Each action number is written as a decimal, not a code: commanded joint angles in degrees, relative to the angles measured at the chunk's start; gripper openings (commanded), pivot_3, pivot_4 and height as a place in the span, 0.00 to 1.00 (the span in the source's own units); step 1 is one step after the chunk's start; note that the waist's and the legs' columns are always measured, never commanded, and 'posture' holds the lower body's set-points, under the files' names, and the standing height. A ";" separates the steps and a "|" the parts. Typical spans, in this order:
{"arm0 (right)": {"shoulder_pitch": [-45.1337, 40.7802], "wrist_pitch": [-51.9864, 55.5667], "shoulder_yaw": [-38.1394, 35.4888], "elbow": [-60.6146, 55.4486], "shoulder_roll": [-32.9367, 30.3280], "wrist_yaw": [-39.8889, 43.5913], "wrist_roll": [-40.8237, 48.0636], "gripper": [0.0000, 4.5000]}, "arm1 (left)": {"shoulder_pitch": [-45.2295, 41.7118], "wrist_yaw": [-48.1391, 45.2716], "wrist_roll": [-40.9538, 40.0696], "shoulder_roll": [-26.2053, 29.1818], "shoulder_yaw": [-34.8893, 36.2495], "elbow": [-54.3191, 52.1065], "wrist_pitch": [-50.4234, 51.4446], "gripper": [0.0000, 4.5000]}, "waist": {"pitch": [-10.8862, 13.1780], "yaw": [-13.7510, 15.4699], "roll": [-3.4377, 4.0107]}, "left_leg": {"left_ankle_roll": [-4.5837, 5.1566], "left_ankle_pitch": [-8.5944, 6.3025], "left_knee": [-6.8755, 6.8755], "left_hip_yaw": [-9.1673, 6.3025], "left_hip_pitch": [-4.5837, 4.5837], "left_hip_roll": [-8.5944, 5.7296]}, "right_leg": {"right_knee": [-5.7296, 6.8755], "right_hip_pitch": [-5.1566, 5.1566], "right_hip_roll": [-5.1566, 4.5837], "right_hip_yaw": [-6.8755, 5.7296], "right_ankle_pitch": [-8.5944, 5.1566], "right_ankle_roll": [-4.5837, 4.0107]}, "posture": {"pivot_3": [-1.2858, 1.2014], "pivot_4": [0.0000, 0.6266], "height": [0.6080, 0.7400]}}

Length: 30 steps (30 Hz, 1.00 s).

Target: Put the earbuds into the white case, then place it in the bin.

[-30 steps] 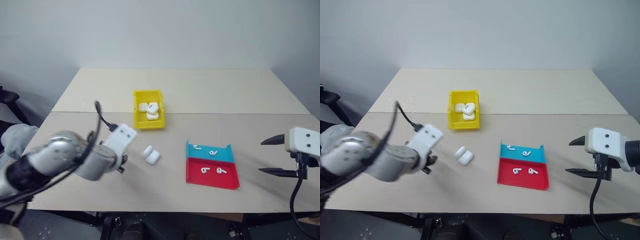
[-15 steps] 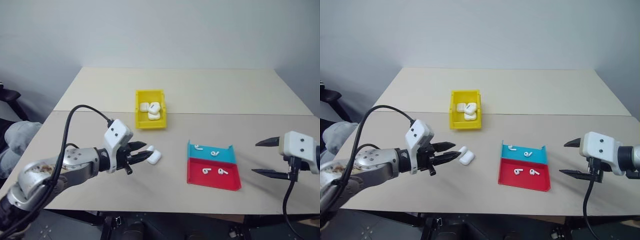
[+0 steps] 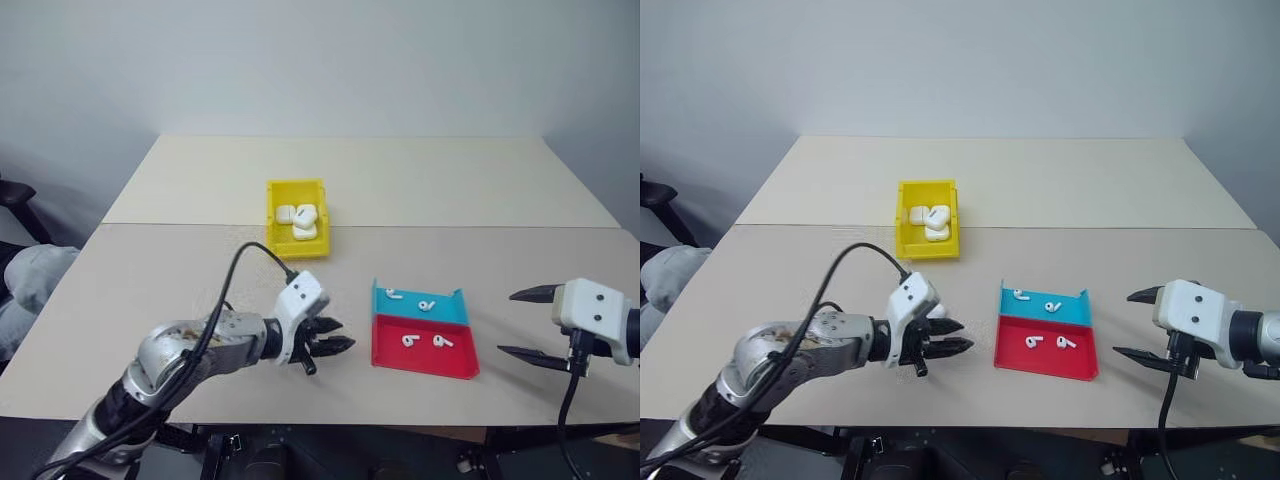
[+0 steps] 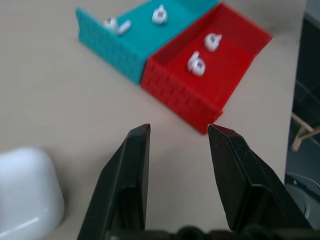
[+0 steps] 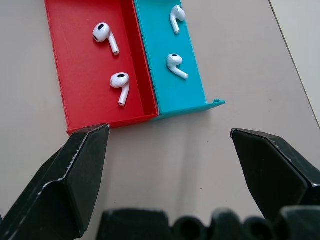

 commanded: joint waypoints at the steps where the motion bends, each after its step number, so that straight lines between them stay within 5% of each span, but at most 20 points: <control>1: -0.40 -0.20 -1.96 -0.87 -0.37 -0.73 -0.26 1.00 | -0.24 1.63 2.18 -1.14 0.65 -1.64 3.39 0.43 | 0.00 0.05 0.00 | 0.00 0.00 0.00 0.00 0.00 0.00 | 0.00 0.00 0.00 0.00 0.00 0.00 | 0.52 0.24 1.00; 7: -2.50 -0.38 0.30 -0.14 -0.36 -1.61 -0.77 1.00 | 0.92 3.94 5.01 -1.46 2.28 -1.17 10.14 0.43 | 0.00 0.01 0.00 | 0.00 0.00 0.04 -0.03 0.00 -0.01 | 0.02 0.01 0.00 -0.01 0.00 0.00 | 0.52 0.24 1.00; 17: -3.78 -1.34 2.17 1.13 -0.11 -2.14 -1.20 1.00 | 5.00 5.16 15.97 0.90 4.61 0.61 6.38 0.43 | -0.01 0.10 0.02 | 0.00 0.00 0.00 -0.05 0.09 -0.01 | 0.07 0.04 0.00 0.00 0.00 -0.01 | 0.52 0.24 1.00; 30: -2.93 -0.86 1.54 0.36 0.25 -2.65 -1.21 1.00 | 1.76 -8.17 8.86 3.61 8.69 -6.06 12.10 0.43 | 0.00 0.14 0.01 | 0.00 0.00 -0.03 -0.04 0.08 -0.01 | 0.06 0.02 0.00 0.01 0.00 0.00 | 0.52 0.24 1.00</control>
